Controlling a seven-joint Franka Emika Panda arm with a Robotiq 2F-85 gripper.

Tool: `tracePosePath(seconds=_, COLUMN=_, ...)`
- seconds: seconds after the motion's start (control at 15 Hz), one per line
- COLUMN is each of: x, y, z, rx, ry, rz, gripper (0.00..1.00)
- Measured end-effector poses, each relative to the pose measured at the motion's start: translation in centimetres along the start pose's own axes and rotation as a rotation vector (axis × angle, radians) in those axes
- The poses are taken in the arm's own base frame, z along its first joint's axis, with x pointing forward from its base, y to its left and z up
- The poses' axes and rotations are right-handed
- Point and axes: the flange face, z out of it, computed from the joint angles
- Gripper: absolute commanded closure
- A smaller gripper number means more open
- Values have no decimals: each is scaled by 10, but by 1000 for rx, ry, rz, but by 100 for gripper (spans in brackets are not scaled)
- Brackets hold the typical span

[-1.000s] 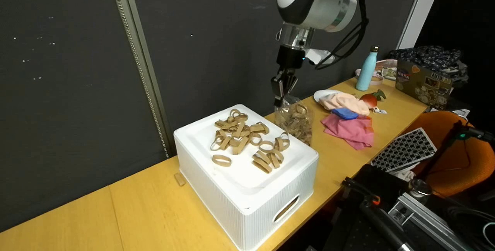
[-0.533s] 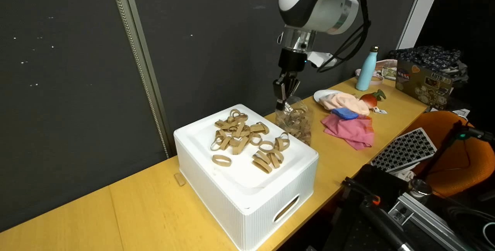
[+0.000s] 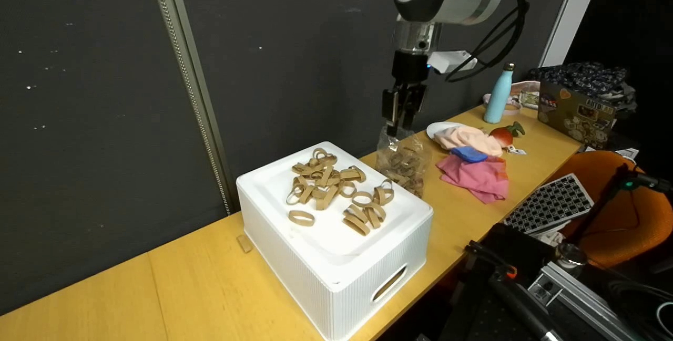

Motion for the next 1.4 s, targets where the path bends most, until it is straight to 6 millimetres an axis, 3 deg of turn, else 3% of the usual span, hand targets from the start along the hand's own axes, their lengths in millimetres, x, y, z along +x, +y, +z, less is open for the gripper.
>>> tracePosePath(seconds=0.27, x=-18, y=25, z=-28, rx=-92, ry=-14, rz=87, gripper=0)
tracePosePath(seconds=0.4, x=-23, y=32, z=-30, rx=-110, ry=-13, rz=102, gripper=0)
tracePosePath(seconds=0.6, x=-20, y=27, z=-19, rx=-115, ry=5, rz=87, gripper=0)
tracePosePath(seconds=0.8, x=-8, y=3, z=-8, rx=-125, ry=51, rz=38, gripper=0)
tracePosePath(seconds=1.2, x=15, y=-70, z=-4, rx=-122, ry=88, rz=-88, gripper=0)
tracePosePath(seconds=1.4, x=25, y=-98, z=10, rx=-115, ry=75, rz=-134, gripper=0)
